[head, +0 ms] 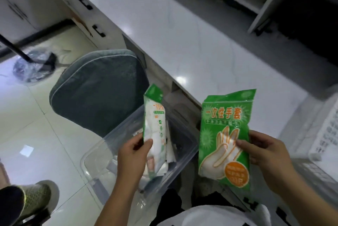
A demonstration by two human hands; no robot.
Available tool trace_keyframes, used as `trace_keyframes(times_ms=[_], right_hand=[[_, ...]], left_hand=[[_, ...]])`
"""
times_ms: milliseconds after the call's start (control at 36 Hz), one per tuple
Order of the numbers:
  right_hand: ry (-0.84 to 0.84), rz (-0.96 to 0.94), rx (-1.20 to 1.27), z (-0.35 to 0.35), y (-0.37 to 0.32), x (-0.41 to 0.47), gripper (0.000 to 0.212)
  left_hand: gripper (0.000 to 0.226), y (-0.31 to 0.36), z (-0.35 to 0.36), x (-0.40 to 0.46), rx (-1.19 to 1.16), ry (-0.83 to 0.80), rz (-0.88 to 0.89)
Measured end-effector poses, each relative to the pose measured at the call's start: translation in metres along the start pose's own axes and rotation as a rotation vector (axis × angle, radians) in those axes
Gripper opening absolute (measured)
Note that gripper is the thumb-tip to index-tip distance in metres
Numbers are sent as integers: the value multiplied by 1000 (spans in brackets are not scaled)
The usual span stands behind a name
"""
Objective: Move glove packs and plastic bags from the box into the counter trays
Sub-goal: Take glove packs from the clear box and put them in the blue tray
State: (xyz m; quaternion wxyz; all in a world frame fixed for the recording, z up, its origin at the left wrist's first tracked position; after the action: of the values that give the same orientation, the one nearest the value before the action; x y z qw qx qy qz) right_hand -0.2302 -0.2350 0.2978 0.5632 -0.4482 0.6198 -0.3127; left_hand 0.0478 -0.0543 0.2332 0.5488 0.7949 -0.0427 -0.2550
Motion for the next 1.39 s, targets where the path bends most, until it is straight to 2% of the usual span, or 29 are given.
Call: trace_keyframes(times_ms=[167,278,333,583,639,722,778,917,1028,1083,1194,1250,1306,1389], right_hand=[[119,-87,138,-60,-31,6,24],[173,-155,219,-92,-45,3,29],[197,-168,250,-106,-47,1,31],[347,-98,317,-167,-27,-6,32],[373,-81,320,-175,-22,-6,35],[376,-69,345,-179,-18,-4,33],[371,-81,354,-179,-21,-3,31],[367,-100,373,-185,-29,0,29],[392,-94,411,-191,-31,1,26],[399,-99,424,-194,-32,-1,26],[402,-86,432,-200,-30,-8,26],[409,-79,422,-202,-30,-12,25],[408,-71,419,-203,-28,-15,25],[407,-58,426,-205,-23,-19,25]], left_hand=[[30,94,68,-20,183,-45,389],[34,146,128,-33,475,70,776],[33,165,159,-39,587,100,905],[32,200,241,-31,749,141,1069],[33,186,259,-33,851,15,1053],[44,134,291,-45,1015,-428,854],[50,104,302,-55,1061,-595,744],[38,110,305,-47,902,-511,752],[41,140,310,-24,830,-414,783],[50,149,319,-12,856,-416,750],[80,145,334,12,1035,-470,574],[86,141,339,18,1122,-475,550],[82,141,343,21,1134,-476,540],[60,140,348,24,1027,-536,409]])
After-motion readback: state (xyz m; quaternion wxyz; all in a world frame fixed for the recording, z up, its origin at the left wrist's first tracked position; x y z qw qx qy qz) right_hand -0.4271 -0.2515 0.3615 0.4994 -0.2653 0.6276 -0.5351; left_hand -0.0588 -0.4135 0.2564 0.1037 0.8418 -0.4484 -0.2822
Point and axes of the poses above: each hand's wrist, its own x-axis towards the middle knuckle, its own z-axis out of the palm, y = z × x, the point moved 6 cm from there along x, towards the middle knuckle, and after that the axes turned 14 degrees about y, right-handed, at the moved point
